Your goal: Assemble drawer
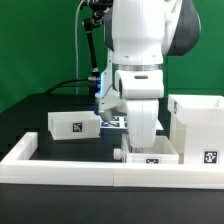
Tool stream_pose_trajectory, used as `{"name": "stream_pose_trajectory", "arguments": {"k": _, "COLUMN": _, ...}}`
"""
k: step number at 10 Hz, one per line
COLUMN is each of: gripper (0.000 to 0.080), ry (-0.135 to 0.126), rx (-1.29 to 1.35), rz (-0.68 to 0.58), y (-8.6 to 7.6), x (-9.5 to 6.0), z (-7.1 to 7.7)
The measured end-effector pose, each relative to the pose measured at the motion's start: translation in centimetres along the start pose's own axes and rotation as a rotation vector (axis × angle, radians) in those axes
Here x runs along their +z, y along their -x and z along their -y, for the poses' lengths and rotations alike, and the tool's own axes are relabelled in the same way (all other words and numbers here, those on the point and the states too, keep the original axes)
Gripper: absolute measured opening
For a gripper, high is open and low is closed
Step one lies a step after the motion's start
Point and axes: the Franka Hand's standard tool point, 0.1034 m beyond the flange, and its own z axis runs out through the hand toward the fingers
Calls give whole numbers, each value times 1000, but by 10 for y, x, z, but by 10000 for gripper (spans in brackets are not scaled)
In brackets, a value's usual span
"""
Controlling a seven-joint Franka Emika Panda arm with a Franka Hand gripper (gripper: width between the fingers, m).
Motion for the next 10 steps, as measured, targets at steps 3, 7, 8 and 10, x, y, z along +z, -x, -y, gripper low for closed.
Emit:
{"name": "stream_pose_trajectory", "arguments": {"k": 3, "gripper": 41, "ry": 5, "rx": 7, "rz": -1, "y": -5, "x": -4, "z": -1}}
{"name": "stream_pose_trajectory", "arguments": {"k": 7, "gripper": 41, "ry": 28, "rx": 20, "rz": -4, "y": -4, "x": -1, "z": -1}}
{"name": "stream_pose_trajectory", "arguments": {"k": 8, "gripper": 41, "ry": 27, "rx": 13, "rz": -4, "y": -8, "x": -1, "z": 0}}
{"name": "stream_pose_trajectory", "arguments": {"k": 10, "gripper": 41, "ry": 27, "rx": -13, "rz": 2, "y": -16, "x": 0, "z": 0}}
